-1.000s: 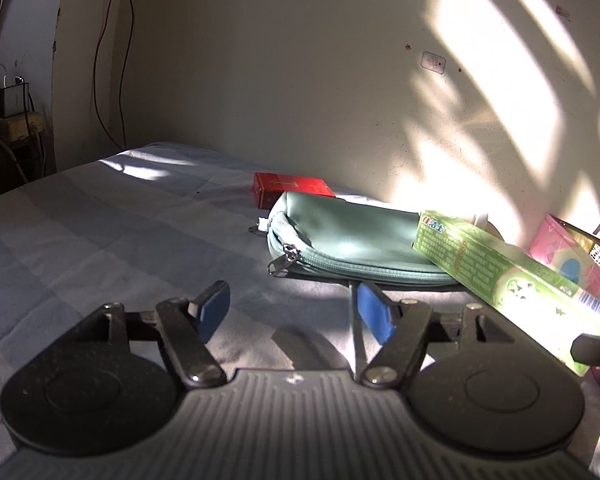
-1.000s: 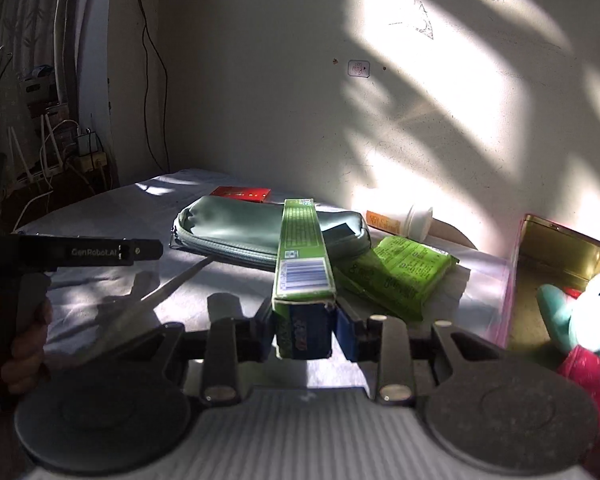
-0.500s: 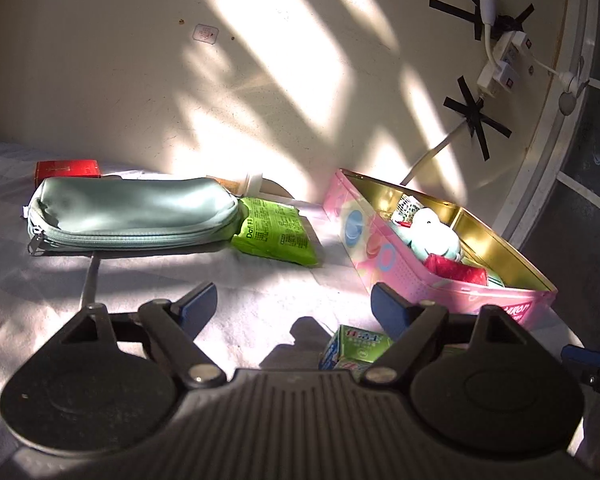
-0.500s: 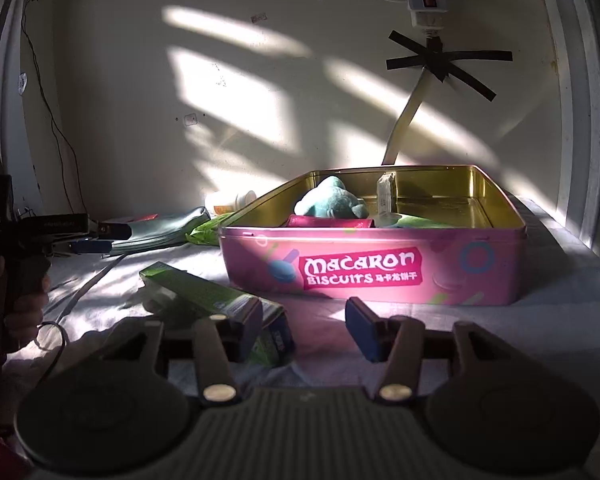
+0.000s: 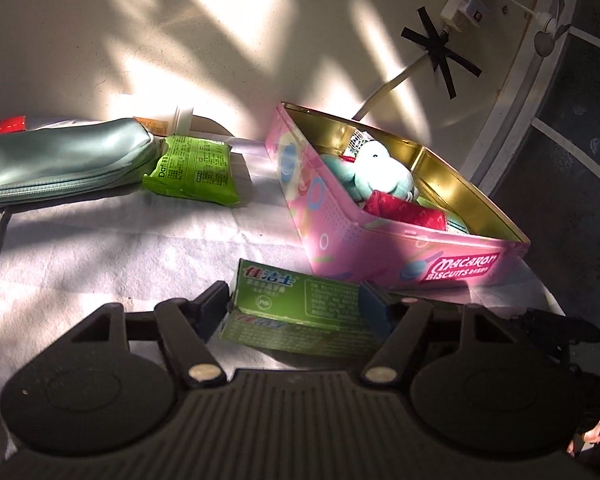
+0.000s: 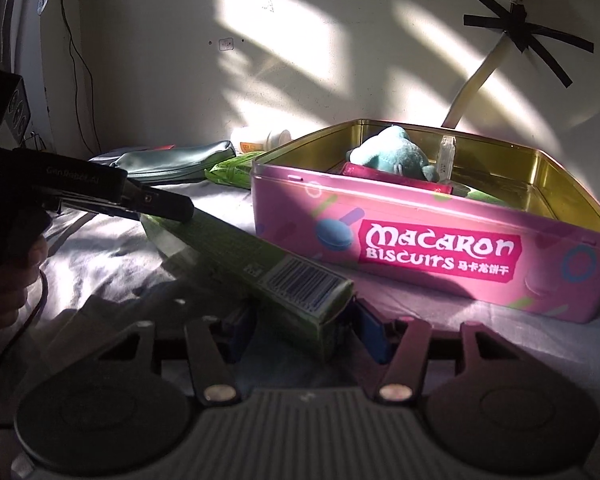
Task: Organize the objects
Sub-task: 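Carry the green box into the tin and open the right tool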
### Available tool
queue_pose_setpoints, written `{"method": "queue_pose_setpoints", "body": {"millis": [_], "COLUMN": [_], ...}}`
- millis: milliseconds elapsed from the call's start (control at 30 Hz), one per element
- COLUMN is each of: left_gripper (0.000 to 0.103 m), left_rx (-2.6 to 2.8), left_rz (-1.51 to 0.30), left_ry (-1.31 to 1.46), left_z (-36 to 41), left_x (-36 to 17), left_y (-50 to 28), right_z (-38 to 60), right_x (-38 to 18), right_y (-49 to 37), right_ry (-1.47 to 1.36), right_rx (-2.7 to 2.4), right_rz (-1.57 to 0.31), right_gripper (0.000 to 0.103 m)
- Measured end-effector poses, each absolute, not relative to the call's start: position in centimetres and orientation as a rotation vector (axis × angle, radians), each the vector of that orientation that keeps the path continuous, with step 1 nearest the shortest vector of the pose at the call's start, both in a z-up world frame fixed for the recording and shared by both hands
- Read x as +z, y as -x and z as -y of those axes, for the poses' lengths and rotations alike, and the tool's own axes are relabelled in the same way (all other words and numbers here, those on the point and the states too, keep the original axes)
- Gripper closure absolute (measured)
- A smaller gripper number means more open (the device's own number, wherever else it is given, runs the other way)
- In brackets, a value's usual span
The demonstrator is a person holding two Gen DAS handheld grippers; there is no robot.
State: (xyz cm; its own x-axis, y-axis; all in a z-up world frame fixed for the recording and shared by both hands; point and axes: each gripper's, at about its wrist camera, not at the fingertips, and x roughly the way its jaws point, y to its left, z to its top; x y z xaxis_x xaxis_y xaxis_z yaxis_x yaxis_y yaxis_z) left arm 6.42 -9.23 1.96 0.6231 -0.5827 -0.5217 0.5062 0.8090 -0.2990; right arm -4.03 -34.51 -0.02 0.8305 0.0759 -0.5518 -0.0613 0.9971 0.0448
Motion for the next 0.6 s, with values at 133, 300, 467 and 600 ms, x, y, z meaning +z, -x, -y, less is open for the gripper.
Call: {"method": "queue_pose_setpoints", "body": {"millis": [133, 300, 467, 600], "left_gripper": [0.034, 0.033, 0.033, 0.032], "left_rx": [-0.67, -0.736, -0.761, -0.758], "left_rz": [-0.53, -0.409, -0.416, -0.476], "left_ry": [0.132, 0.056, 0.036, 0.042], "left_z": [10.3, 16.5, 23.7, 27.8], "left_x": [6.3, 10.6, 11.0, 9.8], "left_y": [-5.7, -8.1, -12.9, -16.4], "right_z": [35.8, 39.2, 43.7, 46.9], "right_x": [2.9, 5.4, 5.0, 3.7], "right_y": [5.9, 4.7, 0.7, -2.0], "right_ry": [-0.043, -0.019, -0.027, -0.069], "right_rx": [0.056, -0.053, -0.181, -0.244], "right_rz": [-0.449, -0.316, -0.336, -0.381], "right_gripper": [0.05, 0.05, 0.05, 0.05]}}
